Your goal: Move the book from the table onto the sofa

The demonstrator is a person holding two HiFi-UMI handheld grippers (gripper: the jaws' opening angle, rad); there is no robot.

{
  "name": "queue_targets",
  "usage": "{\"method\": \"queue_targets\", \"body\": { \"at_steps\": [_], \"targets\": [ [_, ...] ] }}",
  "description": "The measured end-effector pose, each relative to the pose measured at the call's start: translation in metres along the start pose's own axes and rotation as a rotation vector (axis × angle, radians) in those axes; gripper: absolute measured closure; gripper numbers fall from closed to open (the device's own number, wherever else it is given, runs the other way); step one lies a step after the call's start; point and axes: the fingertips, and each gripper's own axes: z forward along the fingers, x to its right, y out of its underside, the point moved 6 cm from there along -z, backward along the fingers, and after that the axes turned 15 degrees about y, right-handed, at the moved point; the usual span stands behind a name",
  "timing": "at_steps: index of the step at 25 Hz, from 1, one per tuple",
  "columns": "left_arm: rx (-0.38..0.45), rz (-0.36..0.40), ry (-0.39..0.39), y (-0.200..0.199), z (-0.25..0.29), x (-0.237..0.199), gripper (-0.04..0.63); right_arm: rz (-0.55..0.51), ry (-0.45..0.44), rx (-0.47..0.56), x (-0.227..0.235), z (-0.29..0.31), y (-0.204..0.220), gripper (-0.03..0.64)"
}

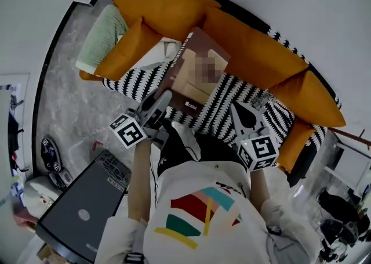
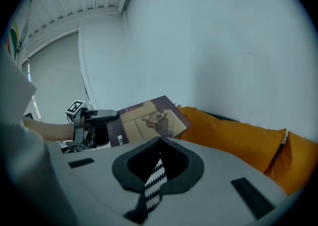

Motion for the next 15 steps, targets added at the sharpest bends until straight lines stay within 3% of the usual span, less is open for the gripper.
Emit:
{"method": "queue_targets", "body": {
  "at_steps": [3, 7, 11, 15],
  "targets": [
    [-0.095, -0.046, -0.024, 0.015, 0.000, -0.045, 0.442, 0.030, 0.018, -0.102, -0.002, 0.015, 0.031, 0.604],
    [-0.148, -0.147, -0.060, 0.049, -0.009, -0.125, 0.442, 0.046, 0.034, -0.234, -0.003, 0.029, 0.084, 0.604],
    [-0.232, -0.126, -0.093, 0.074, -0.005, -0.218, 0.442, 0.053, 0.036, -0.336, -0.010, 0.058, 0.146, 0.604],
    [-0.293, -0.177, -0.108, 0.118, -0.024, -0.259, 0.442, 0.050, 0.043, -0.465, -0.030, 0.045, 0.183, 0.604]
  ]
}}
